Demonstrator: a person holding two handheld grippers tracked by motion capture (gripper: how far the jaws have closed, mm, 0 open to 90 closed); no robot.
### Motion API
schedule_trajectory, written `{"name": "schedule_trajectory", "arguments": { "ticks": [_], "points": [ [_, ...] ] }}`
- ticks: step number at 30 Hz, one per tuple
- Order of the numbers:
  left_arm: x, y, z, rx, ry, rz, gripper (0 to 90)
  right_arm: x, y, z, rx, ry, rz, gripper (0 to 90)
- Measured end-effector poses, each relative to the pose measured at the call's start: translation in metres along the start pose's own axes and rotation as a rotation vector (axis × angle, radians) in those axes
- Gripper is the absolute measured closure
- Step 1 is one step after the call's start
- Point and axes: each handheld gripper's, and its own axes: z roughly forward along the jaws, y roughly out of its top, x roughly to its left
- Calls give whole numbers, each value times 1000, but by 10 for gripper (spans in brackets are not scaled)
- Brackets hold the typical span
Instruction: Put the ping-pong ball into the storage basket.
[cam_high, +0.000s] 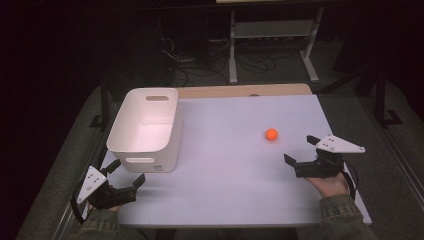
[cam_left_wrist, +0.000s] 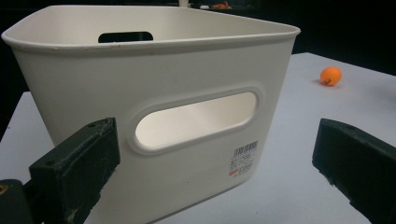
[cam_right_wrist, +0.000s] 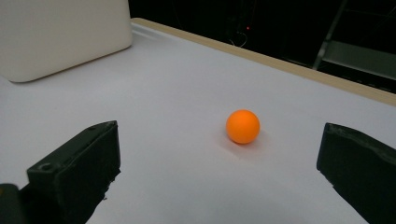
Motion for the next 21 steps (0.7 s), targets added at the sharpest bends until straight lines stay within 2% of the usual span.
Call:
{"name": "schedule_trajectory", "arguments": {
  "ticks": [21],
  "points": [
    [0, 0, 0, -1, -4, 1, 1, -6, 21, 10, 61, 18, -29, 0]
  ]
}}
